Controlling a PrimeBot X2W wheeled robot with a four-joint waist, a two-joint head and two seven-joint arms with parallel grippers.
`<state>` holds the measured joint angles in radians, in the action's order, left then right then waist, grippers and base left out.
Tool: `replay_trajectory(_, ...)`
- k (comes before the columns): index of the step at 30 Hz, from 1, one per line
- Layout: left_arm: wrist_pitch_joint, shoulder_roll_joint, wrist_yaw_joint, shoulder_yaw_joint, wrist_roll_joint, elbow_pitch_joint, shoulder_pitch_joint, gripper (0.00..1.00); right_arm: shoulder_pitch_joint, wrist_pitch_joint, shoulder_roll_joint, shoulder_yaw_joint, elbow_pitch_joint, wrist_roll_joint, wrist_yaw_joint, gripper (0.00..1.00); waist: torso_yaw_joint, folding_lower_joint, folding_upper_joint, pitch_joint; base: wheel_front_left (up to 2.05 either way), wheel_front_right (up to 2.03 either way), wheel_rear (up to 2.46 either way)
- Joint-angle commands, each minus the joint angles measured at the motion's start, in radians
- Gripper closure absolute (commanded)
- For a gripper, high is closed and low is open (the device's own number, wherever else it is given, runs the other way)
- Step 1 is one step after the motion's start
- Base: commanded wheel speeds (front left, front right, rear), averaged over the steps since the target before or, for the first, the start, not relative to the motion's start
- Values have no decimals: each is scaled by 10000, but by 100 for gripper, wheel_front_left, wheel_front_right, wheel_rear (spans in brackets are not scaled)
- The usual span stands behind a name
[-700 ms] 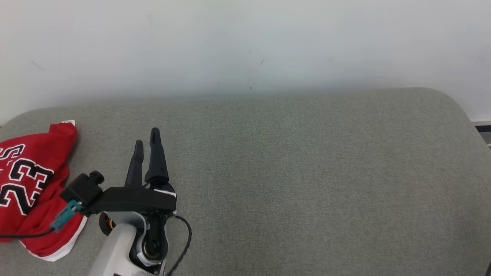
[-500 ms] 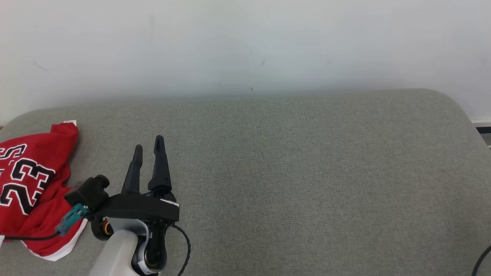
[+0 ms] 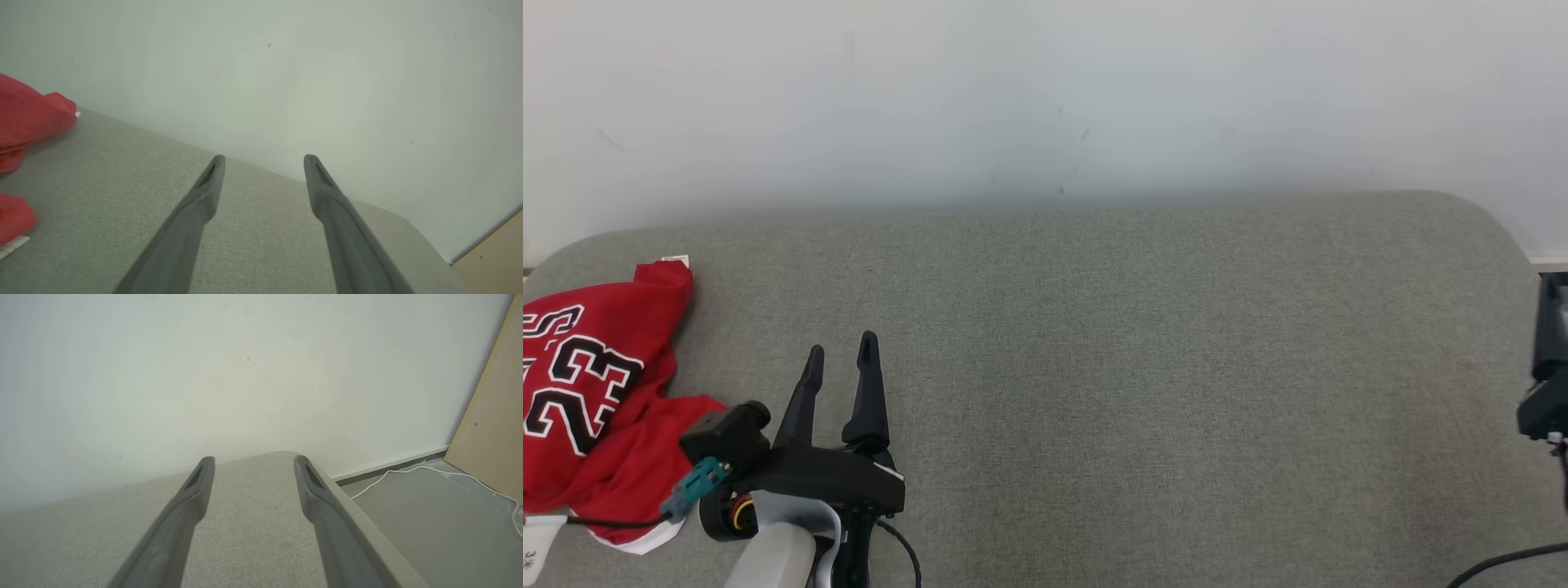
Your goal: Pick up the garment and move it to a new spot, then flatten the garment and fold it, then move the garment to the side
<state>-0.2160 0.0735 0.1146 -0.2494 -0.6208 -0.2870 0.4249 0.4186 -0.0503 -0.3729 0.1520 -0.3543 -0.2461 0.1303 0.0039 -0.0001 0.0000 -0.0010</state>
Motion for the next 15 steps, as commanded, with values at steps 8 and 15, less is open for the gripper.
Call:
replay_trajectory(8, 151, -29, 44, 273, 1158, 388, -364, 0, -656, 648, 164, -1224, 1097, 18, 5, 0, 50, 1, 0, 39, 0, 0, 0)
replay_trajectory(15, 282, 75, 73, 449, 1994, 680, -446, 0, -1244, 1090, 372, -1874, 1267, -10, 5, 0, 83, 1, 0, 80, 0, 0, 0)
